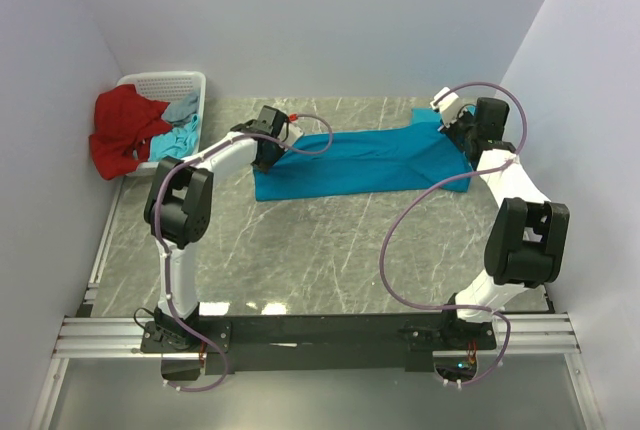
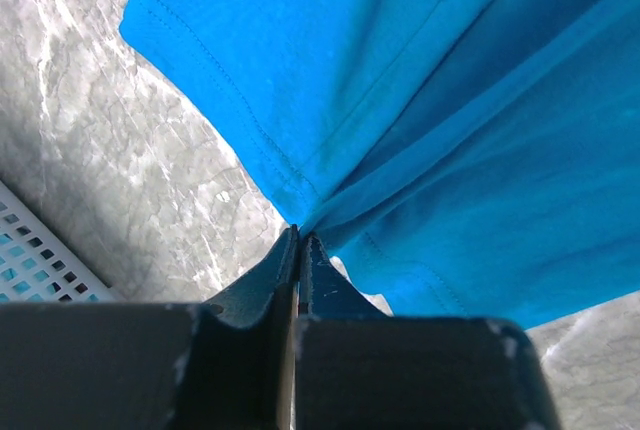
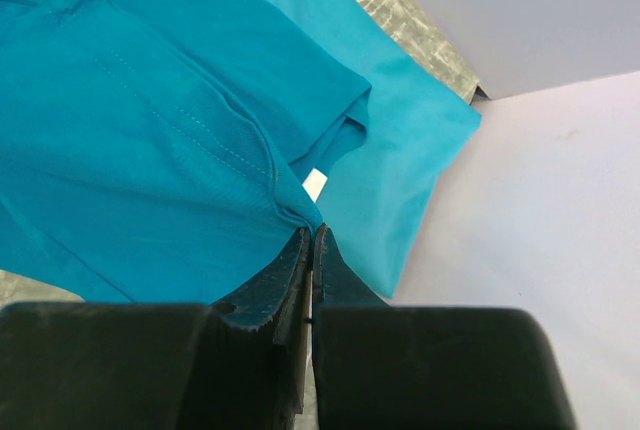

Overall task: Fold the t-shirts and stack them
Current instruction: Fold the tshirt

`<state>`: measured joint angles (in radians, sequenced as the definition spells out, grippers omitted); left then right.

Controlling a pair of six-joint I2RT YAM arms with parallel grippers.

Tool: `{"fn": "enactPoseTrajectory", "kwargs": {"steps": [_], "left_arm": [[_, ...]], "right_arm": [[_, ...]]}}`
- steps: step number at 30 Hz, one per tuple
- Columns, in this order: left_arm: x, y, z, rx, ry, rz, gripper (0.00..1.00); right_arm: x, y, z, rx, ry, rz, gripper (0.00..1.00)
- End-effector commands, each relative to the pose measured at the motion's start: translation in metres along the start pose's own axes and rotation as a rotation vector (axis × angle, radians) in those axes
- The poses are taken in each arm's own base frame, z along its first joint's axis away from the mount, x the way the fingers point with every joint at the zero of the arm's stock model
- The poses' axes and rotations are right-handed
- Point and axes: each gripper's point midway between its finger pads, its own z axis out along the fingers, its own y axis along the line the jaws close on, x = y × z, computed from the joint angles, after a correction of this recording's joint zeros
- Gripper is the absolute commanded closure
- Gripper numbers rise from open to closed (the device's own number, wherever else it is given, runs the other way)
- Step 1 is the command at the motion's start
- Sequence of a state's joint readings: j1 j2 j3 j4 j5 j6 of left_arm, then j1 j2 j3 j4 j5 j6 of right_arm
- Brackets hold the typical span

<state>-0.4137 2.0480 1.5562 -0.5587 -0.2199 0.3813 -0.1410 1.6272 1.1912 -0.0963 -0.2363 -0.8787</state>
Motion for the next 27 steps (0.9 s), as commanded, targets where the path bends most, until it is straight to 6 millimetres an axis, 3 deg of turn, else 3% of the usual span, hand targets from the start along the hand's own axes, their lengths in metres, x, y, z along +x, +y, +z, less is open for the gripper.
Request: {"fn": "enactPoseTrajectory", "kwargs": {"steps": [1,6,10,12,14,21,22,23,25,27], "left_arm": [[-0.01,0.006,0.001,-0.022,-0.012,0.017,0.95],[-0.01,0.006,0.006,-0.027,-0.002,0.013,0.87],[-0.02,0.017,-0.003,-0.075,-0.033,-0.021,0.51],[-0.029,0.025,-0.013,-0.099,-0.066,-0.037,0.49],[-0.036,0.034,-0.028,-0.128,-0.104,-0.054,0.31],[-0.04,0.055,-0.085,-0.219,-0.231,-0.135,0.29],[-0.028,0.05,-0.084,-0.214,-0.219,-0.145,0.29],[-0.029,0.055,-0.1,-0.234,-0.257,-0.17,0.29],[-0.016,0.05,-0.104,-0.231,-0.26,-0.204,0.28],[-0.013,0.051,-0.122,-0.238,-0.299,-0.261,0.28]], "right_arm": [[-0.016,-0.02,0.0,0.048,-0.042,0.007,1.0],[-0.014,-0.016,0.005,0.031,-0.033,0.012,1.0],[-0.014,-0.008,0.012,0.007,-0.024,0.003,0.99],[-0.012,-0.005,0.015,-0.001,-0.016,0.0,0.99],[-0.014,-0.003,0.017,-0.005,-0.017,0.0,0.99],[-0.013,0.002,0.026,-0.016,-0.005,0.003,0.99],[-0.012,0.002,0.027,-0.016,-0.001,0.005,0.99],[-0.014,0.002,0.028,-0.017,-0.003,0.003,0.99],[-0.013,0.004,0.03,-0.019,0.004,0.003,0.99],[-0.011,0.004,0.032,-0.021,0.01,0.002,0.98]]}}
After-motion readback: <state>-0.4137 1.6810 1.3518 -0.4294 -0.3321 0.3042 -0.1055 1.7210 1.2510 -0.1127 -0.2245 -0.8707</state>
